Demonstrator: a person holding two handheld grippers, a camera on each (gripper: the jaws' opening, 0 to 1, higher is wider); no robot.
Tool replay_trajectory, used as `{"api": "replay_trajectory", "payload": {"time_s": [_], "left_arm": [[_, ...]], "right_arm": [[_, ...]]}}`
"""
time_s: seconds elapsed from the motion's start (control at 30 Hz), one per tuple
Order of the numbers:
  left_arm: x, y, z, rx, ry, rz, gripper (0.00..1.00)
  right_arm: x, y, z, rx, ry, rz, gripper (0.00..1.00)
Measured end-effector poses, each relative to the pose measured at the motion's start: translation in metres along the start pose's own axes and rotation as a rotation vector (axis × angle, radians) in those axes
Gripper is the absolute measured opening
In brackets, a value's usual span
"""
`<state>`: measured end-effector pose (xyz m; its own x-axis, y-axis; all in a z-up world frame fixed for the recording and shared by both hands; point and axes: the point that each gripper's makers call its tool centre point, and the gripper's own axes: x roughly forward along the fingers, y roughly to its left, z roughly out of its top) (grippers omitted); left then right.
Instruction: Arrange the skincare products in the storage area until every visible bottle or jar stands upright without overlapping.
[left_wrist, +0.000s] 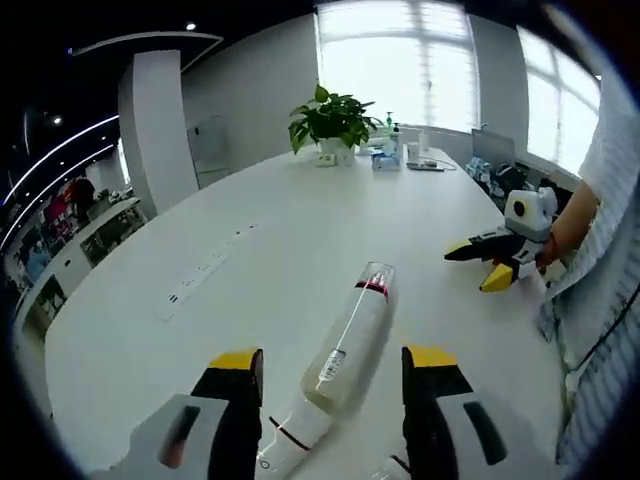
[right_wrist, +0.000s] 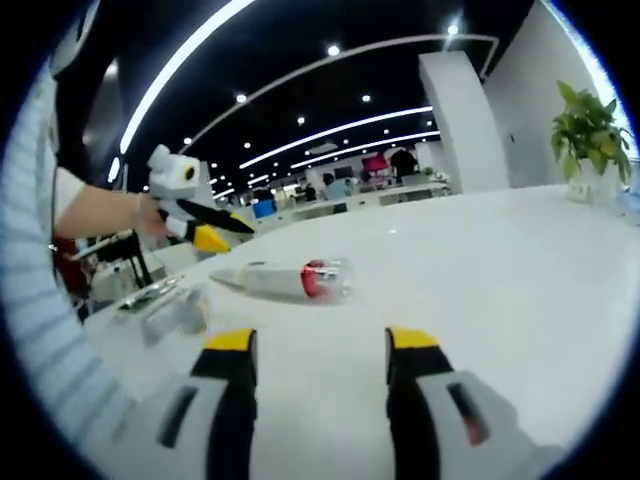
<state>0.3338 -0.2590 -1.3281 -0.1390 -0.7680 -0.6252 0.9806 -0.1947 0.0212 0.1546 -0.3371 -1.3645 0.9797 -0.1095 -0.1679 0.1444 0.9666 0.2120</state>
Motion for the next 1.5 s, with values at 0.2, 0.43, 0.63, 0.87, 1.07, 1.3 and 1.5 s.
{"api": "replay_trajectory", "payload": {"time_s": [0.2, 0.43, 0.63, 0.87, 1.07, 1.3, 1.5], "left_arm": [[0.012, 0.0, -0.005, 0.049, 0.081, -0.041, 0.53], [0.028, -0.003, -0.016, 0.116, 0.181, -0.088, 0.51], [0.041, -0.009, -0.025, 0.129, 0.264, -0.143, 0.51], [0.051, -0.008, -0.032, 0.174, 0.357, -0.164, 0.38], [0.055, -0.005, -0.036, 0.225, 0.426, -0.147, 0.3], [0.053, -0.005, -0.039, 0.274, 0.484, -0.156, 0.28], [0.053, -0.007, -0.04, 0.278, 0.509, -0.151, 0.27]], "right_arm": [[0.0, 0.0, 0.0, -0.008, 0.0, 0.002, 0.49], [0.0, -0.001, 0.0, -0.005, -0.001, -0.004, 0.49], [0.0, -0.002, 0.0, -0.003, -0.002, -0.01, 0.49], [0.0, 0.0, -0.001, -0.01, 0.0, -0.006, 0.49], [0.0, -0.002, 0.002, -0.01, -0.018, -0.013, 0.49], [-0.001, -0.002, 0.001, -0.014, -0.015, -0.01, 0.49], [-0.001, -0.002, 0.0, -0.018, -0.008, -0.007, 0.48]]}}
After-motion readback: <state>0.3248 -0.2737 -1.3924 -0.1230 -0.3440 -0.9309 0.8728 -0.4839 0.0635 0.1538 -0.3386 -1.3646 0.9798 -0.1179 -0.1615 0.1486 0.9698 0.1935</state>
